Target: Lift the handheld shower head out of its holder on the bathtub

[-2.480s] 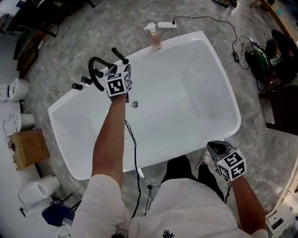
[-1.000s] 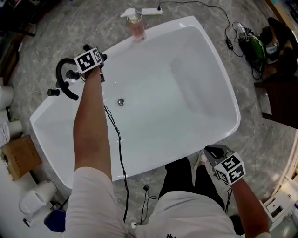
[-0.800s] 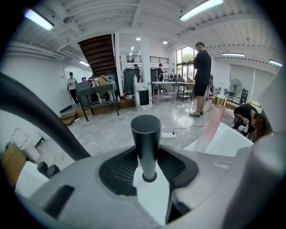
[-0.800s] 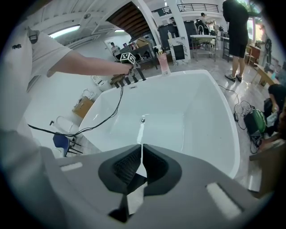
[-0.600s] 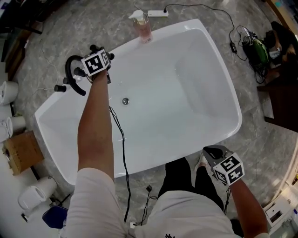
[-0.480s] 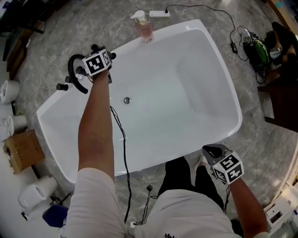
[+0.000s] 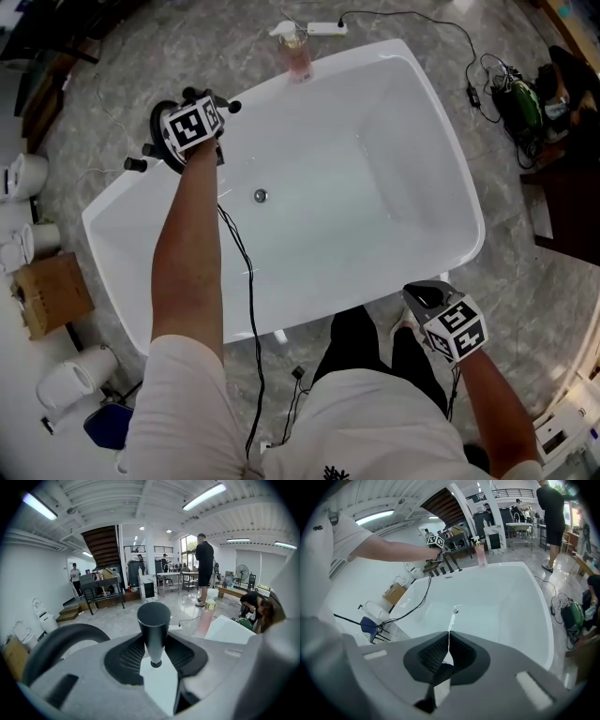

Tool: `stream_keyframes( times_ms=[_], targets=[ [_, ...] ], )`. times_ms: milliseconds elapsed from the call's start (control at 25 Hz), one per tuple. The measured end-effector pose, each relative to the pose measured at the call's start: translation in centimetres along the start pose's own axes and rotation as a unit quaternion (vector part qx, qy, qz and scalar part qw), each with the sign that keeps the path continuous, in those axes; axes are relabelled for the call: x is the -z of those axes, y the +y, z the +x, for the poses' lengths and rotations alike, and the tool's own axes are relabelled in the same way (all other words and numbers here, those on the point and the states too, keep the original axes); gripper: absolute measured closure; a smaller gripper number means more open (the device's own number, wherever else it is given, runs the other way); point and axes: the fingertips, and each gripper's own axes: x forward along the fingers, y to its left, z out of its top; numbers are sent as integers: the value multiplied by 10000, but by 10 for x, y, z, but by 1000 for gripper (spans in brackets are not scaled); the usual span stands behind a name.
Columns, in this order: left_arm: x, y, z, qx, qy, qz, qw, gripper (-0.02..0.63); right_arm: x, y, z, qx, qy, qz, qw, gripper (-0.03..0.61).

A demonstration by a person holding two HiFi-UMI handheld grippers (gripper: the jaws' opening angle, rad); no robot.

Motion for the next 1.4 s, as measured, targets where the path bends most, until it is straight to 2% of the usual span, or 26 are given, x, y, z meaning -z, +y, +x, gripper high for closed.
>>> stream_keyframes(
  times_ms=[640,1040,1400],
  targets=[
    [-54,-8,-98,234,-409,167,9987,474,-10,18,-28,-26,-398,-154,9991,561],
    [-87,-27,-163,491,-686,483,9953,474,-12,19,-51,127,-716,-108,9973,561],
    [-108,-37,-239,490,-911,569,9930,474,5,30,-70,-82,-790,-353,9962,561]
  ],
)
